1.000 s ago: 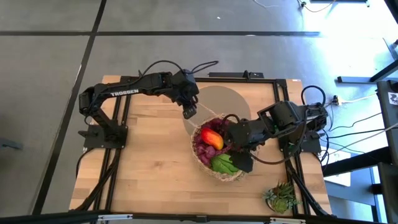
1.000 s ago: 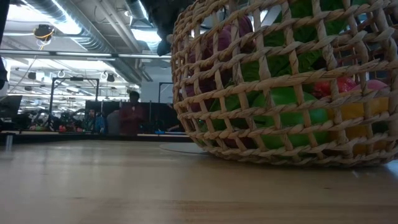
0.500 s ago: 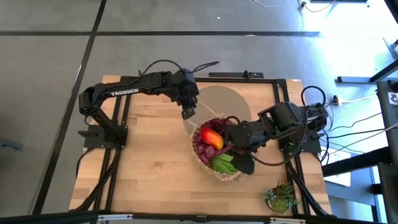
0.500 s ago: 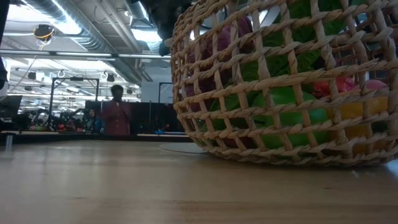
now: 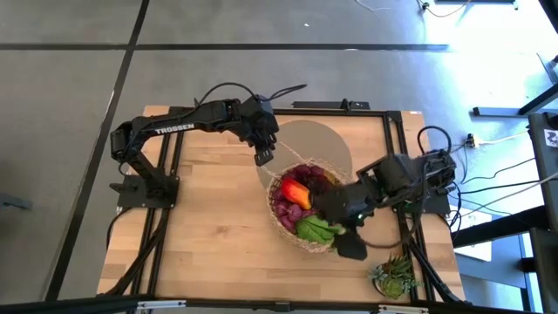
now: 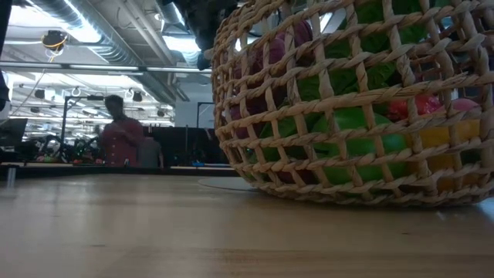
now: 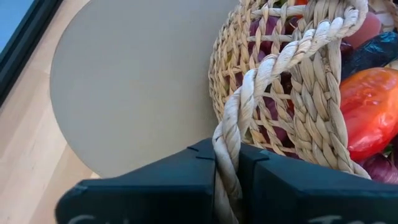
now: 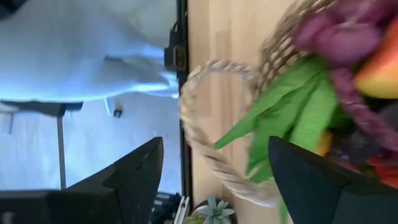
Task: Build produce basket
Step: Put the brown basket on the gray mat
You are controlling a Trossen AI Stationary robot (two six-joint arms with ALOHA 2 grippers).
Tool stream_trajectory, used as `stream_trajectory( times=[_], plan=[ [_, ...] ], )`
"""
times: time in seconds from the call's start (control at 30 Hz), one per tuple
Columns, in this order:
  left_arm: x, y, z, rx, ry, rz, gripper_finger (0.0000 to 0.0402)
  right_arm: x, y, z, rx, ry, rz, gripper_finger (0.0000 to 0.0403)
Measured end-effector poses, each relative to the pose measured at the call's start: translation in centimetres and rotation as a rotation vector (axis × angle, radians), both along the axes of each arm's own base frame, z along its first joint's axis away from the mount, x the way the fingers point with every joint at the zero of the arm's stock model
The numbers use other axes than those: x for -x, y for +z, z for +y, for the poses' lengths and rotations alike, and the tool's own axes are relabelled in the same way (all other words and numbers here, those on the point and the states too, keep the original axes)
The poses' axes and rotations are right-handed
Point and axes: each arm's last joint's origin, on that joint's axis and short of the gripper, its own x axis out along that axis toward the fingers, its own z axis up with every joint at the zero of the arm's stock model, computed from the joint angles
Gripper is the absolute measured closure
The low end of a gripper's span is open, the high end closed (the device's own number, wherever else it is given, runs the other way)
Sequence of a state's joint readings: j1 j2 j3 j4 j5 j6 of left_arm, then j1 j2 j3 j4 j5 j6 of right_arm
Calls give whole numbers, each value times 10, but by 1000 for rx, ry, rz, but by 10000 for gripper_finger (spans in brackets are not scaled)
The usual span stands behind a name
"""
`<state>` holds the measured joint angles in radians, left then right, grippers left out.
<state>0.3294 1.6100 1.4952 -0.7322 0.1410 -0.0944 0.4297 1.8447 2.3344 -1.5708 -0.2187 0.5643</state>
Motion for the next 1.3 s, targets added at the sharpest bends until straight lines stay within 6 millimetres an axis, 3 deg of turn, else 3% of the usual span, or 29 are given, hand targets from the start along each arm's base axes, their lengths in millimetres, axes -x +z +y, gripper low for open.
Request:
stream_trajectory(
  times=[0.27,0.43,0.7,0.83,1.1,1.3],
  plan=[
    [0,0,0,-14,-18,1,400,-13,-24,30,22,68,75,123],
    [0,0,0,-8,-28,-2,400,-22,-36,36,61,80,91,123],
    [0,0,-2,28,-61,-14,400,-23,-37,35,163,12,45,130],
    [0,0,-2,30,-62,-15,400,-23,-37,35,168,4,43,186],
    [0,0,-3,50,-80,-21,400,-23,-37,35,169,4,42,381],
    [-1,0,-3,59,-96,-26,400,-24,-37,33,188,-58,39,392]
  ],
)
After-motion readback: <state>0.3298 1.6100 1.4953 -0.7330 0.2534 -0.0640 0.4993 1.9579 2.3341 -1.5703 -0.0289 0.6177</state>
